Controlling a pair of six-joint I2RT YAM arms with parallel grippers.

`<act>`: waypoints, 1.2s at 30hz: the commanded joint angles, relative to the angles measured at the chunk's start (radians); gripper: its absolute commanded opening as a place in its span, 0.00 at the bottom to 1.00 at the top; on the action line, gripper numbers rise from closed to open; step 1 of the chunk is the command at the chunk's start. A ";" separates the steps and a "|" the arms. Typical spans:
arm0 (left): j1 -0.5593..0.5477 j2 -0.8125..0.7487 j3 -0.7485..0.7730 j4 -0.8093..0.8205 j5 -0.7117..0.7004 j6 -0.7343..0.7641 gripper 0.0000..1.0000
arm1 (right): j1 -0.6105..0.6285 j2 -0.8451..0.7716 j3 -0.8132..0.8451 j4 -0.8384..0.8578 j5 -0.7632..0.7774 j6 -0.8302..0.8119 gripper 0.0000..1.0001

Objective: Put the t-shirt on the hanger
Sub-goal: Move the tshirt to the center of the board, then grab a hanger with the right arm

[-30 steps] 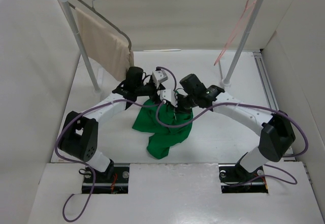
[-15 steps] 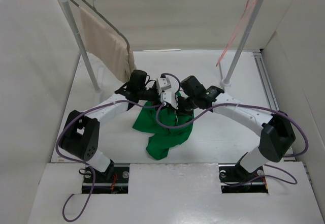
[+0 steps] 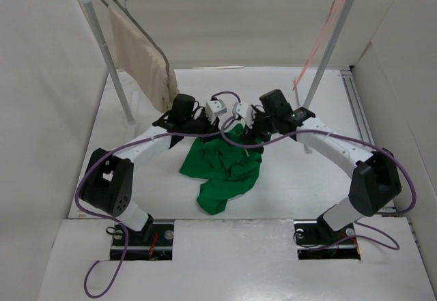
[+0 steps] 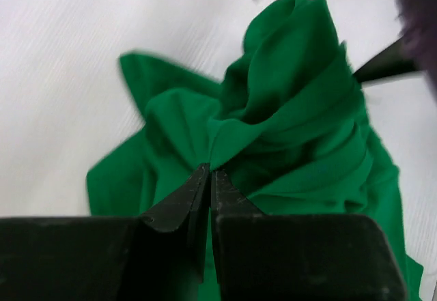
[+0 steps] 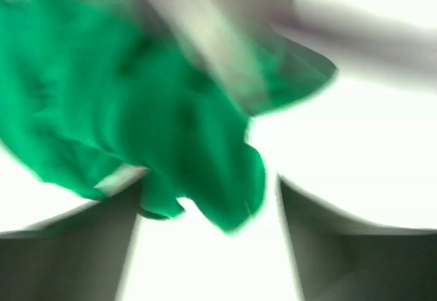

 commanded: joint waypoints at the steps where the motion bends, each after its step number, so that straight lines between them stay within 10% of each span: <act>1: 0.051 -0.065 0.041 -0.115 -0.121 -0.033 0.00 | -0.063 0.030 0.141 0.042 0.088 0.083 1.00; 15: 0.051 -0.178 0.023 -0.243 -0.249 -0.212 0.00 | 0.148 -0.196 0.362 -0.030 0.127 0.215 1.00; 27: 0.051 -0.281 -0.048 -0.200 -0.281 -0.212 0.00 | -0.155 -0.047 0.947 -0.019 0.557 0.353 1.00; 36: 0.051 -0.324 -0.091 -0.157 -0.272 -0.223 0.00 | -0.342 -0.013 0.753 0.219 0.673 0.439 0.95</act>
